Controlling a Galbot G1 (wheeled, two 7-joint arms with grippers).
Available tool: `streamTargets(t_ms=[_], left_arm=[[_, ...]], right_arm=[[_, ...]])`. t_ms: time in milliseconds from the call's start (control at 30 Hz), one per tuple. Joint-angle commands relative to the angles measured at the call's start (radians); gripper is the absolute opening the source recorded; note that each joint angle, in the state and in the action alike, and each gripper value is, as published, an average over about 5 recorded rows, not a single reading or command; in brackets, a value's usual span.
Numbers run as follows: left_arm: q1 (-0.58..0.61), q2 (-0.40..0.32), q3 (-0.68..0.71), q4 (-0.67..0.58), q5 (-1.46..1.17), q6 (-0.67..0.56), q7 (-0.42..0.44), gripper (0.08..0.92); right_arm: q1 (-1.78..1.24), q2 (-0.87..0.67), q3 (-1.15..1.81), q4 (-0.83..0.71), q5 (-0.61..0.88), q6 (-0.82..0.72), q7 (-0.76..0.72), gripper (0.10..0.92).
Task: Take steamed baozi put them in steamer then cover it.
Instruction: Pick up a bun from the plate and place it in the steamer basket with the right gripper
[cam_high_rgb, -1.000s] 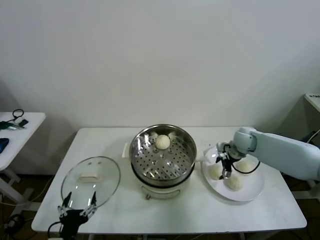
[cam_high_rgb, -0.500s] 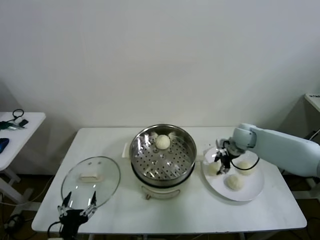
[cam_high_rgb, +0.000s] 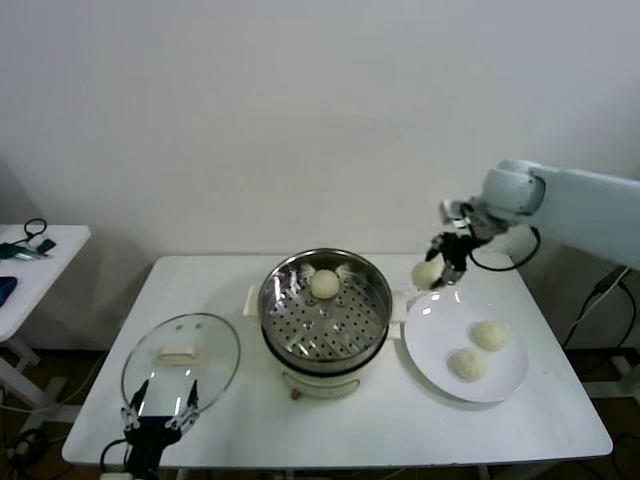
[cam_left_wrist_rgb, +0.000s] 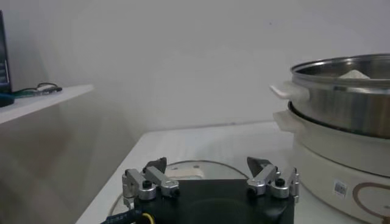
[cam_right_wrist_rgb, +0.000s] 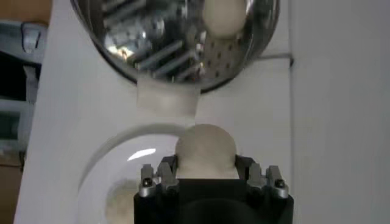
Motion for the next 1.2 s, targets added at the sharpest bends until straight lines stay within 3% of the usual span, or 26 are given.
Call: streamTargets(t_ms=[33, 400, 833, 1200], left_arm=[[0.003, 0.003, -0.001, -0.004, -0.002, 0.001, 0.0, 0.823], [0.019, 0.007, -0.016, -0.028, -0.013, 0.003, -0.001, 0.823], [0.022, 0.002, -0.023, -0.027, -0.017, -0.001, -0.002, 0.823], [0.021, 0.002, -0.028, -0.027, -0.023, -0.002, -0.002, 0.823]], right_arm=[[0.131, 0.203, 0.03, 0.148, 0.235, -0.126, 0.105, 0.636], [-0.117, 0.468, 0.082, -0.044, 0.183, -0.187, 0.185, 0.636], [-0.286, 0.583, 0.091, -0.224, 0.094, -0.2, 0.216, 0.636], [-0.314, 0.622, 0.085, -0.261, 0.078, -0.21, 0.23, 0.658]])
